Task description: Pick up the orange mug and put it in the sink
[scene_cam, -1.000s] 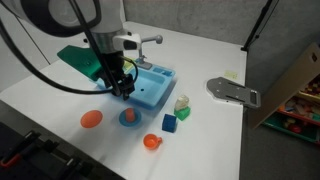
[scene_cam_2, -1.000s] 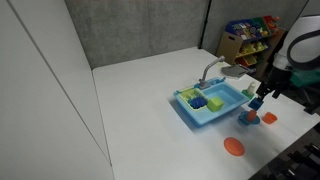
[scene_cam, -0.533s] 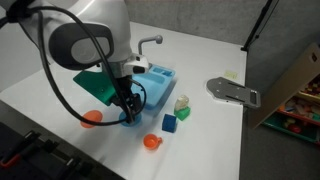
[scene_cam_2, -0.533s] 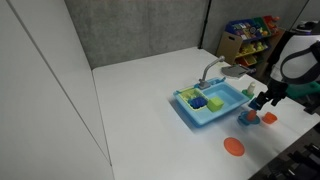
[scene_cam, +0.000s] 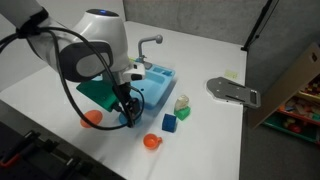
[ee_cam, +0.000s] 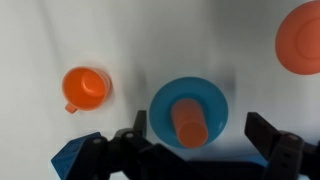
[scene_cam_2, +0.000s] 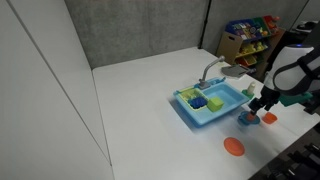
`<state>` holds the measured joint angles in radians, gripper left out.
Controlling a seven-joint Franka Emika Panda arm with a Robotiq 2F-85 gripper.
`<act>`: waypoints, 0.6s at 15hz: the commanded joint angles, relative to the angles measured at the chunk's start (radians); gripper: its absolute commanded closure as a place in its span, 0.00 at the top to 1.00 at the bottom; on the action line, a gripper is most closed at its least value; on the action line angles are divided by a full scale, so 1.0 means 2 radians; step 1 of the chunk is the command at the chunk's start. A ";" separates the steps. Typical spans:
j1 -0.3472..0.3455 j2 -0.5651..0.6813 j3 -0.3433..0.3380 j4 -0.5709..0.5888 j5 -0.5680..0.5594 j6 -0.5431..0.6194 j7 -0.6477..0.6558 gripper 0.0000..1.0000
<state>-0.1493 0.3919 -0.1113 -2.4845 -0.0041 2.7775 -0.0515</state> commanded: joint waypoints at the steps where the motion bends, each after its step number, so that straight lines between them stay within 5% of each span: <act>1: 0.000 0.018 0.006 0.014 -0.001 0.012 -0.009 1.00; 9: -0.019 0.020 0.008 0.026 0.006 0.010 -0.018 1.00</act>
<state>-0.1561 0.4417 -0.0977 -2.4455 -0.0042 2.7986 -0.0516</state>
